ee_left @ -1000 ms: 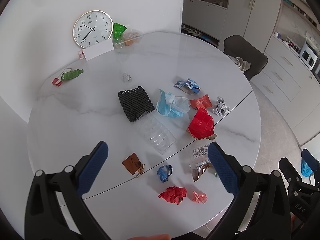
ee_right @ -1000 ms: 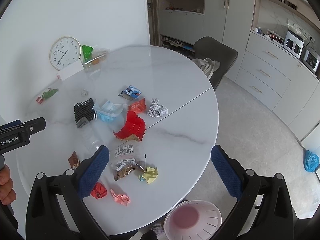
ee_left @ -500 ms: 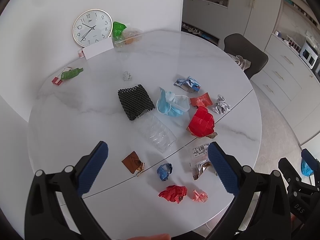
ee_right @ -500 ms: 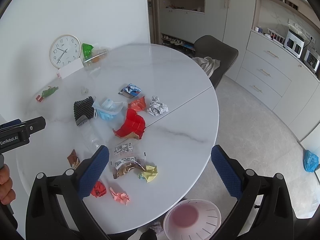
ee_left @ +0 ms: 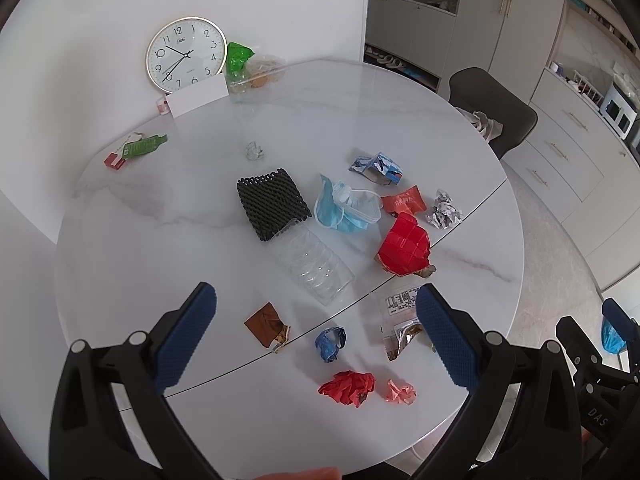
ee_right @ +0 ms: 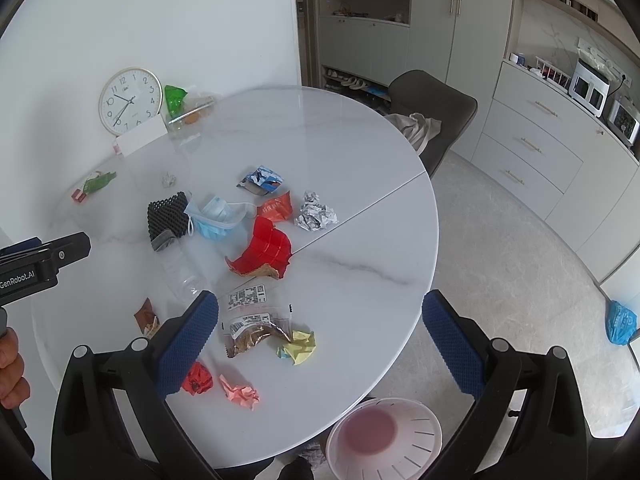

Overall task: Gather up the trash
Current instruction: 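Grasp the crumpled red paper with the left tool while the right tool grasps the pink paper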

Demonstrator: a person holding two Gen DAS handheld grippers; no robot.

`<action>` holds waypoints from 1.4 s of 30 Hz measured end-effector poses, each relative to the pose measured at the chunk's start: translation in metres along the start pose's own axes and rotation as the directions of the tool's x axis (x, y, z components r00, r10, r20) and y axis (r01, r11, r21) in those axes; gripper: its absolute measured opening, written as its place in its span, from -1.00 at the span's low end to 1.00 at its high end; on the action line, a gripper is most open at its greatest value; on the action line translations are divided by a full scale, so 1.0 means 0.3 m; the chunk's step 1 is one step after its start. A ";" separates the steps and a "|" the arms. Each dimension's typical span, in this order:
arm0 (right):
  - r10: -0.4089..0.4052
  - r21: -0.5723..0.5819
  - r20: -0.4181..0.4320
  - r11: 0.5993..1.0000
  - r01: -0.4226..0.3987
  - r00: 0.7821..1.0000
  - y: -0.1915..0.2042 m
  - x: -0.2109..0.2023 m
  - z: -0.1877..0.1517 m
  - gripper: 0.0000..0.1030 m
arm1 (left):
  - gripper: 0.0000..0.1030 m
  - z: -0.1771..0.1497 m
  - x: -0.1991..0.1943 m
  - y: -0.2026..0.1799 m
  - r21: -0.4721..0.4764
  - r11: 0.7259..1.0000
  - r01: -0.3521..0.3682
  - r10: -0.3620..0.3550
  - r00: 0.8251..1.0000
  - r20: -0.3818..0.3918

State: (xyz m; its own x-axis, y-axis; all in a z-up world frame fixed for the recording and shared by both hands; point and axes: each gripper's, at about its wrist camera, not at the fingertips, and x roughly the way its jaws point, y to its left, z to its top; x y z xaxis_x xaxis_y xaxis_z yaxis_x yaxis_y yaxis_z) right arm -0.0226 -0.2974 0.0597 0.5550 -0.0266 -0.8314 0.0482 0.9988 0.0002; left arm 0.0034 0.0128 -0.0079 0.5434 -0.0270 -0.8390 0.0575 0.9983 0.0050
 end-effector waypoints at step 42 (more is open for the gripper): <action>0.221 -0.311 -0.294 0.898 -0.311 0.930 0.293 0.472 -0.479 0.06 | 0.86 -0.371 0.318 0.081 0.314 0.905 0.286 -0.215 0.946 -0.243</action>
State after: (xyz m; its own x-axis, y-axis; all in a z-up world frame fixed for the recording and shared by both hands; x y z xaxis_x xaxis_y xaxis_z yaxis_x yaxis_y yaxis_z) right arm -0.0590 -0.2076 -0.1379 0.2826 0.2073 -0.9366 -0.3877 0.9177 0.0862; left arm -0.0367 0.0402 -0.1484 0.2985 -0.2279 -0.9268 0.4709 0.8798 -0.0646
